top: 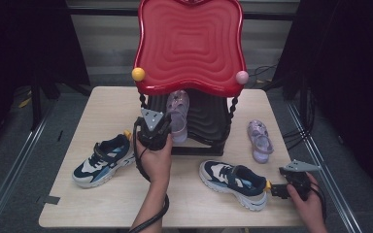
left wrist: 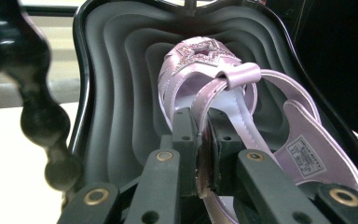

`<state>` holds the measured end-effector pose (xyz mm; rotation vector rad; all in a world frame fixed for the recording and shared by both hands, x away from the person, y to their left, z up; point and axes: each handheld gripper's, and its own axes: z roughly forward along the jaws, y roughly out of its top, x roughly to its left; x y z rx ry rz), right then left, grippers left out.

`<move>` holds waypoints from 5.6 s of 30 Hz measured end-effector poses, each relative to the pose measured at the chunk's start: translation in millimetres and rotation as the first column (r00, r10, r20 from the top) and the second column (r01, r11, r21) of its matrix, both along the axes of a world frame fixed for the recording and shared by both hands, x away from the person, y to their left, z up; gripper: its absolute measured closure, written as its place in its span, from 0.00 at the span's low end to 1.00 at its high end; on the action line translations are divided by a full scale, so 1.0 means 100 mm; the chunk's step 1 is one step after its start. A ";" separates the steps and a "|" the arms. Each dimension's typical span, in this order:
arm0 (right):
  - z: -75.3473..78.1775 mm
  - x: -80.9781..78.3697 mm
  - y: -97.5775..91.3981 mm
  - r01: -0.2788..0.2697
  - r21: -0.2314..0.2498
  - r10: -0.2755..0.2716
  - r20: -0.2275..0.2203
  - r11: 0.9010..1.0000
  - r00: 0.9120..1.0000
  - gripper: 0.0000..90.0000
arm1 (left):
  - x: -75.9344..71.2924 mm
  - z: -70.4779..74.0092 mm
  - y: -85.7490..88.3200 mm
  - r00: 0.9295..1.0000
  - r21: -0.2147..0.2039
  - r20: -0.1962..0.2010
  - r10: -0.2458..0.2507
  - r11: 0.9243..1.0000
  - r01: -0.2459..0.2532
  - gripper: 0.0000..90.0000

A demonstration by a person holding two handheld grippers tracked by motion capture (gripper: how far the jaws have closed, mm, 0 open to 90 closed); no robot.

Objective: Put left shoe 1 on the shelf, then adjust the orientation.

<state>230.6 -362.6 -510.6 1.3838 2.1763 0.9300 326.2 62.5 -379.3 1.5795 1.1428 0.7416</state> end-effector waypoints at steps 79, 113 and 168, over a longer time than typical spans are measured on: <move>0.00 0.00 0.00 -0.004 0.000 0.004 0.000 1.000 1.000 0.12 | -0.02 0.02 0.09 0.970 0.137 -0.112 -0.218 0.963 0.232 0.52; 0.00 0.00 0.00 -0.004 0.000 0.004 0.000 1.000 1.000 0.12 | -0.33 -0.74 0.39 0.866 0.115 -0.323 -0.383 0.892 0.438 0.35; 0.00 0.00 0.01 0.008 0.000 -0.008 -0.001 1.000 1.000 0.12 | -0.57 -1.28 0.62 0.773 0.203 -0.389 -0.501 0.772 0.602 0.19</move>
